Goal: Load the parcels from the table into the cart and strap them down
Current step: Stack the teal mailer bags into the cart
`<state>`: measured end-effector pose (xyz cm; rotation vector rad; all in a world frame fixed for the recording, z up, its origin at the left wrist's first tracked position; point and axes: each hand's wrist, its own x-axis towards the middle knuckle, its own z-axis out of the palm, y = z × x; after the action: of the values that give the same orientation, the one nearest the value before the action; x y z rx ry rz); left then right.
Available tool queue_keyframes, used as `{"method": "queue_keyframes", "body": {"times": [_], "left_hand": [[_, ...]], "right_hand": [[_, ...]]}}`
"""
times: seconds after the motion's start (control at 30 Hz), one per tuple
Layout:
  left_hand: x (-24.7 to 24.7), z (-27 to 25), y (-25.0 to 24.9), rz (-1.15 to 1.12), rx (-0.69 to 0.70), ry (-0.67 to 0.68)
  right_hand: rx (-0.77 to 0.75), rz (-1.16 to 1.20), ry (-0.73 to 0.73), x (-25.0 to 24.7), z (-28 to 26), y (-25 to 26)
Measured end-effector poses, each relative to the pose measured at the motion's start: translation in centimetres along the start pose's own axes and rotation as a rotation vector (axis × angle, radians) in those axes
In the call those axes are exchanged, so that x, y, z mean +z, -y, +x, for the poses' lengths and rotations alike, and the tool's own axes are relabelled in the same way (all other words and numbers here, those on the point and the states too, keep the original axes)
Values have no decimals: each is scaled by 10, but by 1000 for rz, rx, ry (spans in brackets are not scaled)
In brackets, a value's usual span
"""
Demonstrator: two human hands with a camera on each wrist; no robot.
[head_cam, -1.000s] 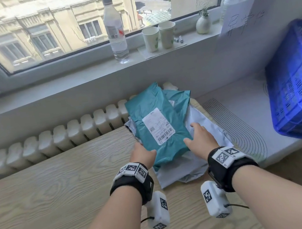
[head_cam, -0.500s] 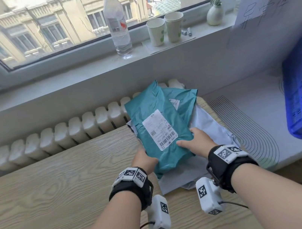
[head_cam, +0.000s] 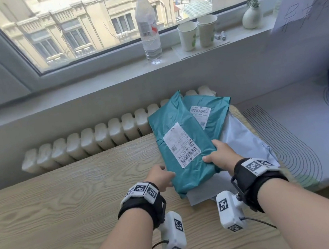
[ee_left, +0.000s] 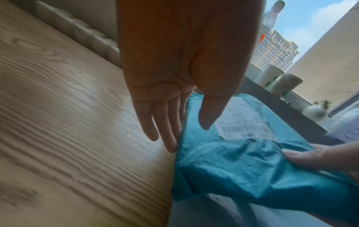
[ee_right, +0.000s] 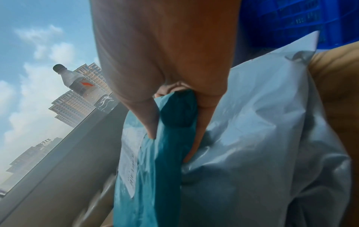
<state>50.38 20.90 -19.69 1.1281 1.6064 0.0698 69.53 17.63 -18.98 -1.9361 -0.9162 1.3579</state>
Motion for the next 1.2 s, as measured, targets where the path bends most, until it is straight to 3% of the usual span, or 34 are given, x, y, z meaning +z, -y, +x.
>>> {"method": "queue_keyframes", "body": {"times": [0.23, 0.47, 0.63, 0.93, 1.1, 1.2], "left_hand": [[-33, -22, 27, -188, -48, -80], [-59, -49, 50, -448, 69, -52], [-84, -76, 72, -645, 161, -81], [-152, -134, 158, -781, 188, -119], [-187, -168, 221, -851, 213, -251], [-208, -188, 263, -940, 217, -335]], "right_hand": [[2, 135, 52, 29, -11, 16], [26, 140, 211, 62, -35, 31], [-20, 84, 173, 89, -57, 40], [-114, -112, 174, 180, -126, 66], [-190, -190, 265, 247, -164, 67], [-199, -121, 269, 287, -184, 66]]}}
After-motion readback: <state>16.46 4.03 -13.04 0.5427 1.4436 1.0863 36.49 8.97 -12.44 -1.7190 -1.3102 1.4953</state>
